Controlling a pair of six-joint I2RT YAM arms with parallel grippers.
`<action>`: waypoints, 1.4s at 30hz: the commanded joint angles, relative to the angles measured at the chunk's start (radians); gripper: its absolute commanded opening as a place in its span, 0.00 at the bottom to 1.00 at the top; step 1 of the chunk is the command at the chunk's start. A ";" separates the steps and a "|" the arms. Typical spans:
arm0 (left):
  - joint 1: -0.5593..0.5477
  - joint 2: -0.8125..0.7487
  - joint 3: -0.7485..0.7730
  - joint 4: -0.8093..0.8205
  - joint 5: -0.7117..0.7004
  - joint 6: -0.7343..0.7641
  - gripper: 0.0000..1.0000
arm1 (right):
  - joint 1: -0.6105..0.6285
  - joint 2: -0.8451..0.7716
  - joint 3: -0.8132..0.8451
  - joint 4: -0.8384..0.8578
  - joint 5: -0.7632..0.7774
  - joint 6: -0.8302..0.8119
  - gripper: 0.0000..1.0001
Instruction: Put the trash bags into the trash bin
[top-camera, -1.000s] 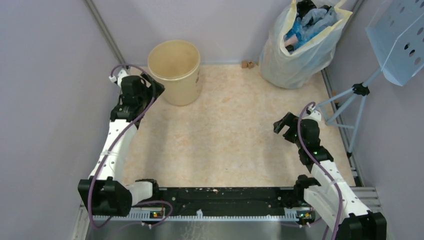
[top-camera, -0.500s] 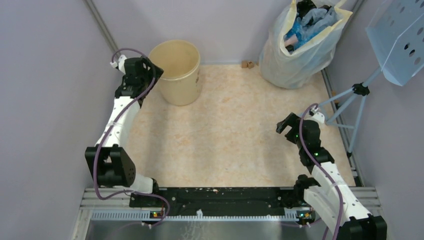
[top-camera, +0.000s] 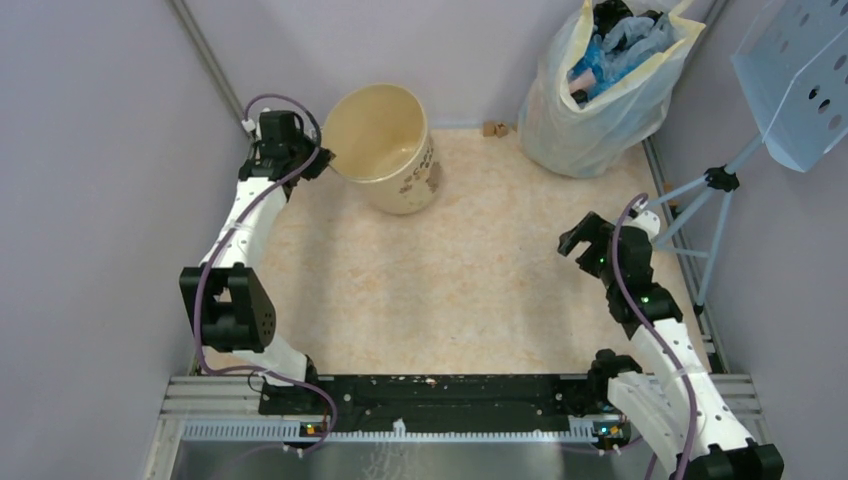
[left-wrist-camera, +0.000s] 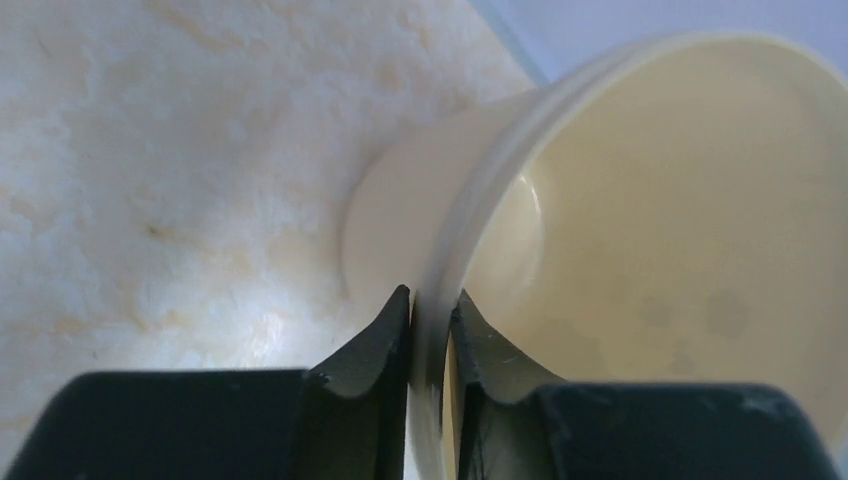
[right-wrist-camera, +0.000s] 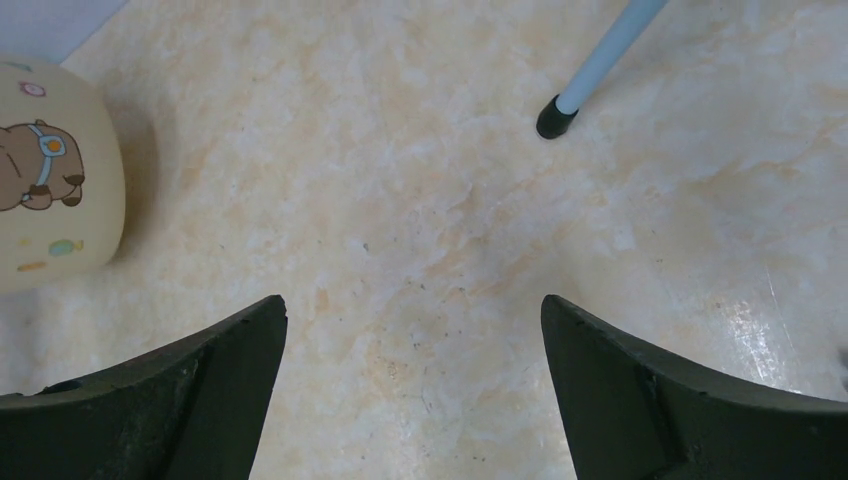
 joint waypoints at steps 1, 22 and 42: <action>-0.040 -0.048 0.025 -0.036 0.113 0.061 0.18 | -0.004 -0.017 0.105 -0.076 -0.012 -0.023 0.96; -0.283 -0.100 0.093 -0.208 0.144 0.398 0.05 | -0.004 -0.044 0.445 -0.208 -0.260 -0.225 0.86; -0.311 -0.139 0.128 -0.198 0.125 0.479 0.84 | -0.004 0.378 0.813 -0.041 -0.033 -0.215 0.66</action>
